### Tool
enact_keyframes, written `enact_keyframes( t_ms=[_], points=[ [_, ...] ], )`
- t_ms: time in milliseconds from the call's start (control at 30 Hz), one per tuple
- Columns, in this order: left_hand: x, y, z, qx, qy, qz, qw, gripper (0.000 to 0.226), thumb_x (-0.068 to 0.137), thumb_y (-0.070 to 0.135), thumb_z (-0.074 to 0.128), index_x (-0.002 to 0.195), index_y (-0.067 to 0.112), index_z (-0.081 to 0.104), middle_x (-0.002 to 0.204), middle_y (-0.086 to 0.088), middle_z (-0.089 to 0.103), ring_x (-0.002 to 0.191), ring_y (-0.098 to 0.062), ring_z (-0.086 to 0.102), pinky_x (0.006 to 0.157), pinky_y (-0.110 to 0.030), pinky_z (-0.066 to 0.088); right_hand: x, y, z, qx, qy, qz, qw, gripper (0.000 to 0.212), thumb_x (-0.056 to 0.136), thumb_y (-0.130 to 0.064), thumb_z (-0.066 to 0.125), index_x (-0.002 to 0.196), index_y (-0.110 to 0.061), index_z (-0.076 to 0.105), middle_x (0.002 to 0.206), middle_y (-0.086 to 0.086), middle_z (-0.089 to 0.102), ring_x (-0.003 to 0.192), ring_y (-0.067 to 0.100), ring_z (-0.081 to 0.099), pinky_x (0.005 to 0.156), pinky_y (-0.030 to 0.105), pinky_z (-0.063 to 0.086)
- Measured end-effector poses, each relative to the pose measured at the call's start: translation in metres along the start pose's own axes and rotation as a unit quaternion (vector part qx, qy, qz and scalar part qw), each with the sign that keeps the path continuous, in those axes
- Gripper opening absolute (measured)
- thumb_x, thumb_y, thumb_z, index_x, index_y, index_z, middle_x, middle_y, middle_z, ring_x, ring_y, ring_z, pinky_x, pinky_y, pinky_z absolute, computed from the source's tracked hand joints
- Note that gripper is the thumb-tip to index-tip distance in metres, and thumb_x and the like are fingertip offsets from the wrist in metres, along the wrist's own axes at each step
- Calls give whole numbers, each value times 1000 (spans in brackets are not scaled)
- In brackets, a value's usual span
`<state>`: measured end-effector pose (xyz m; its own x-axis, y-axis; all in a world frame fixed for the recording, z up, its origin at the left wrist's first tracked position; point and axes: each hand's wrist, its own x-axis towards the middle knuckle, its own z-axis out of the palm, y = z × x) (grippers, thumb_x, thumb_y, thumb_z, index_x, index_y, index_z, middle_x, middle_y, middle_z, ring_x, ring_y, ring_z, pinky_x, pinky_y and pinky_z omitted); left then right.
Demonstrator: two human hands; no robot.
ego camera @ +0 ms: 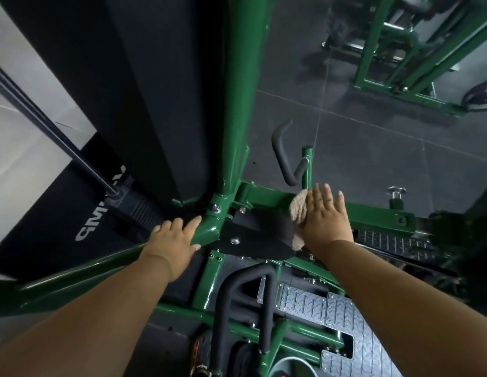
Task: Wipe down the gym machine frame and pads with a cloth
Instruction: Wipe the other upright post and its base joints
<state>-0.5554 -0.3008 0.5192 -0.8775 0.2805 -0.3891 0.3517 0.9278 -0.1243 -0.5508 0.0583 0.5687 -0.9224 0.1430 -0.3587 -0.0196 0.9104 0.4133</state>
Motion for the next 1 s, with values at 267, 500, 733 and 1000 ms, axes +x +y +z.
enact_keyframes(
  t_ms=[267,500,733,1000],
  points=[
    [2,5,-7,-11,-53,-31,998,74,110,55,30,166,30,-12,142,-7,40,122,-24,43,108,-39,39,39,-57,-28,9,5,-47,999,81,108,-42,25,160,3,-17,169,24,-22,158,41,-19,127,58,-11],
    [3,6,-5,1,-69,-41,997,74,111,55,29,166,30,-14,141,-7,39,122,-25,43,108,-39,37,46,-74,-32,-3,19,-98,995,80,107,-41,26,161,-2,-19,172,17,-19,159,38,-18,127,58,-13],
    [2,9,-14,-22,-94,-55,994,74,111,52,33,166,31,-12,147,-9,37,126,-26,42,109,-40,38,10,7,0,18,-2,-4,1000,72,109,-44,13,165,-7,-12,173,14,-17,159,35,-20,118,57,-22],
    [1,8,-25,-35,-122,-46,991,76,112,46,36,165,31,-17,150,-10,34,130,-28,40,114,-42,37,23,-15,-108,221,-82,-58,970,60,91,-49,69,142,-20,60,150,4,54,136,28,54,114,40,46]
  ],
)
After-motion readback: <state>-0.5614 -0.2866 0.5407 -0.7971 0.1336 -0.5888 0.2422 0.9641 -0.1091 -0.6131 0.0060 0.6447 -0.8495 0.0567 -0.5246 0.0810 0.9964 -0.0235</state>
